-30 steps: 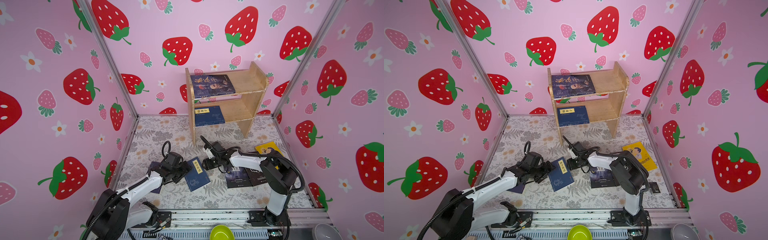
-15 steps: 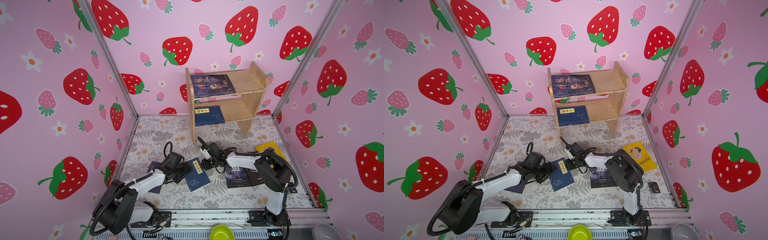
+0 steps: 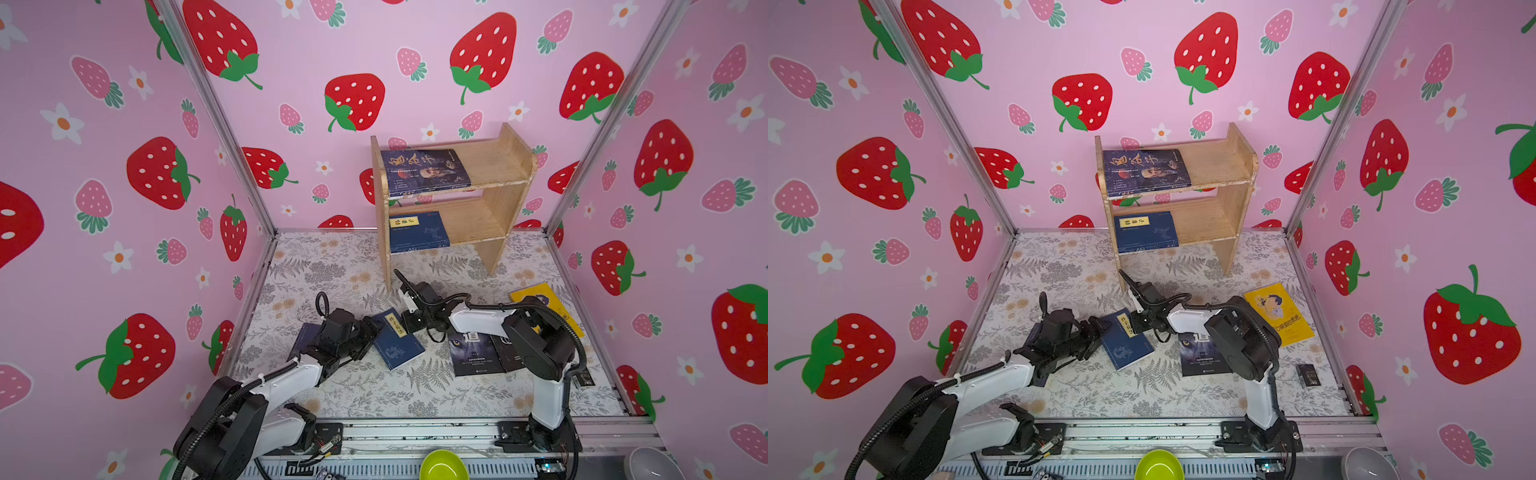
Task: Stacking books/files
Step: Pick up the book at the center of the table.
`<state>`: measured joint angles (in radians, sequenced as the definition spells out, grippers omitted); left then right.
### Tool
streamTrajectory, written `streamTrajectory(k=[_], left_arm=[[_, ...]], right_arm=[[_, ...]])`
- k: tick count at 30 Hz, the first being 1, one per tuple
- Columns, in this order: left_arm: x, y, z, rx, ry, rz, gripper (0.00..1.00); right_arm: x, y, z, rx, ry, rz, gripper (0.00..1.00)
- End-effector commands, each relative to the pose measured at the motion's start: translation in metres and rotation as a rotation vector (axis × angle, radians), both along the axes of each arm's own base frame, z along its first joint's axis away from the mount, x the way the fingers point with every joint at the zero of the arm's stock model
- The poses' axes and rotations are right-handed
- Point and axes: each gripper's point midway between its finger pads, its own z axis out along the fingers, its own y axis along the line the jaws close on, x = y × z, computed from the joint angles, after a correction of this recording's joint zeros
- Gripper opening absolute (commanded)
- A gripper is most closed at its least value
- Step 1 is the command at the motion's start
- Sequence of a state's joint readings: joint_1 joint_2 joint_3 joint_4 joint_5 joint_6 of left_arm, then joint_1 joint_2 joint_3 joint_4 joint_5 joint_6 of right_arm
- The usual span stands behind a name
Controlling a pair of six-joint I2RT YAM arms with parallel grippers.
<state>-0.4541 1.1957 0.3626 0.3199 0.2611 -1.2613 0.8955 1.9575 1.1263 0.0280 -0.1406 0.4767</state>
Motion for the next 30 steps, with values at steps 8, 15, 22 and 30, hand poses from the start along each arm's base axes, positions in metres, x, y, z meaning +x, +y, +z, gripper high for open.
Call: streamTrajectory(k=[8, 15, 22, 30], left_arm=[[0.023, -0.023, 0.062, -0.186, -0.192, -0.016, 0.69], [0.022, -0.023, 0.049, -0.127, -0.119, -0.028, 0.54], [0.011, -0.018, 0.027, -0.014, 0.016, -0.054, 0.32], [0.001, -0.012, 0.012, 0.083, 0.125, -0.083, 0.21]], right_arm=[[-0.052, -0.023, -0.061, -0.165, 0.184, 0.073, 0.17], [-0.05, -0.022, -0.058, -0.16, 0.178, 0.063, 0.17], [-0.043, -0.017, -0.04, -0.132, 0.155, 0.043, 0.18], [-0.036, -0.007, -0.019, -0.079, 0.135, 0.032, 0.19]])
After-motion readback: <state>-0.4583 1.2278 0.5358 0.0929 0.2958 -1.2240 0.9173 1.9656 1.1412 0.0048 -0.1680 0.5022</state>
